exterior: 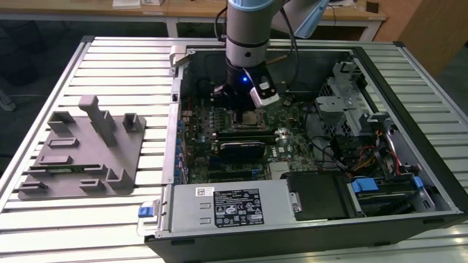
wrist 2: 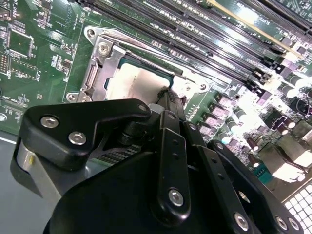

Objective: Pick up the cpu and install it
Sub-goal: 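Close the cpu cover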

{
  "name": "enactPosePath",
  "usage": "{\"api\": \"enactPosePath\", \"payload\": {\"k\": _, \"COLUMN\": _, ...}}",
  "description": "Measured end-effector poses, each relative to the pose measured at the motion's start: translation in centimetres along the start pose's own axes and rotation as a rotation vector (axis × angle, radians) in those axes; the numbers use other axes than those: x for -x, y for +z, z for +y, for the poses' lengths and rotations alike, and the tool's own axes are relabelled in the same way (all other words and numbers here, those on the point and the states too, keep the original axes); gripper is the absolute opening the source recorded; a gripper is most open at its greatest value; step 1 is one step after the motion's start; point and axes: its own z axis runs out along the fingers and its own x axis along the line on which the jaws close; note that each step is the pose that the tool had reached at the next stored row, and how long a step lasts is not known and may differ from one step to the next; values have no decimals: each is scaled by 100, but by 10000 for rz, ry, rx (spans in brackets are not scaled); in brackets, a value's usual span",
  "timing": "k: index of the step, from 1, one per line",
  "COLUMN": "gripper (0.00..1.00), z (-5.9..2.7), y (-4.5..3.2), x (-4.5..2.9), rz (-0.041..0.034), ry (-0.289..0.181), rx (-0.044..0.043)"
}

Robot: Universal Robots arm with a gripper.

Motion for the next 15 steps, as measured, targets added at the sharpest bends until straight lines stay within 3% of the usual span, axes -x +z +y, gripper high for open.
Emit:
{"api": "enactPosePath", "payload": {"k": 4, "gripper": 11, "z": 2, "y": 0, "x": 29, "rz": 0, "ry": 0, "rx": 0}}
{"api": "enactPosePath", "payload": {"k": 15, "gripper": 11, "z": 1, "y": -48, "x": 15, "rz": -5, "ry": -1, "rx": 3}}
